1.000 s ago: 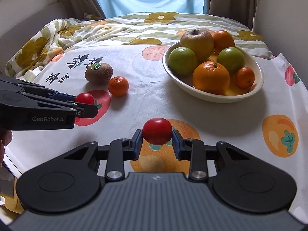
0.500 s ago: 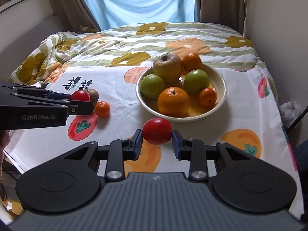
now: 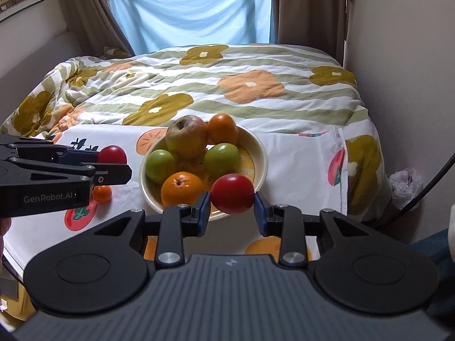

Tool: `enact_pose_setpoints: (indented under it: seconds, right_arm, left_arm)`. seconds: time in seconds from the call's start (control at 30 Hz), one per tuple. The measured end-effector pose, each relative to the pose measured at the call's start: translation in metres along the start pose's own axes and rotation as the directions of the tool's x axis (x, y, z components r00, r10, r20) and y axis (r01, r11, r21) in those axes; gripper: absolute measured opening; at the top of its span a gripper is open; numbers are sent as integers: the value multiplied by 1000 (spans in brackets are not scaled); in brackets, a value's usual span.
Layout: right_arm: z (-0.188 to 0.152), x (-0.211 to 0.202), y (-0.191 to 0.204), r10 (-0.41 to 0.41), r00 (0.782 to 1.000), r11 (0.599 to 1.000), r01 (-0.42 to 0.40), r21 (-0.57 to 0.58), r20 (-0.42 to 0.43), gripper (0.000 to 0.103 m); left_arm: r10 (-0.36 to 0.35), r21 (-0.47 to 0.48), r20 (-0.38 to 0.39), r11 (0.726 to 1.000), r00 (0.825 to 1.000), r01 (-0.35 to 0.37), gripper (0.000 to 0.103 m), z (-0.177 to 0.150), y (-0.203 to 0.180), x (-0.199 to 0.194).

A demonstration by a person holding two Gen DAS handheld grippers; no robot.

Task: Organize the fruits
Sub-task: 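Carry the tomato with the left tool to the bowl while the right tool carries its tomato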

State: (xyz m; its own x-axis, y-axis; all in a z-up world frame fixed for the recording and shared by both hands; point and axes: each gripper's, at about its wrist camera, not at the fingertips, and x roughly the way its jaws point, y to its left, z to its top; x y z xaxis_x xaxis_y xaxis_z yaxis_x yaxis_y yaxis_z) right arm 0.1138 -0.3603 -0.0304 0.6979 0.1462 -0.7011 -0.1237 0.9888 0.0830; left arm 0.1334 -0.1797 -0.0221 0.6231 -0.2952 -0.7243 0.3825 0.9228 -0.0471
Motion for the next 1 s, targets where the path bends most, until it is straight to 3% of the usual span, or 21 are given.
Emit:
enact_pose_setpoints:
  seconds: [0.33, 0.63, 0.73, 0.77, 0.83, 0.9, 1.0]
  right_arm:
    - [32, 38, -49, 38, 999, 999, -38, -30, -6, 48]
    - [34, 77, -67, 96, 993, 995, -97, -23, -62, 48]
    - [32, 85, -69, 111, 991, 994, -112, -15, -74, 48]
    - [31, 87, -69, 114, 991, 993, -115, -13, -77, 48]
    - [31, 92, -72, 119, 989, 993, -120, -11, -83, 48]
    - [31, 94, -73, 122, 989, 992, -124, -11, -87, 48]
    - [32, 97, -74, 122, 988, 992, -124, -20, -92, 48]
  left_arm:
    - [70, -41, -55, 997, 996, -72, 37, 27, -13, 55]
    - [122, -66, -140, 989, 983, -132, 37, 34, -11, 111]
    - [148, -46, -134, 987, 980, -156, 38, 33, -13, 118]
    - [161, -31, -131, 986, 978, -166, 47, 33, -15, 119]
    - [170, -26, -114, 984, 979, -174, 82, 32, -16, 117]
    - [168, -37, -86, 984, 982, -172, 91, 31, -15, 111]
    - [173, -37, -77, 984, 982, -177, 91, 31, -14, 104]
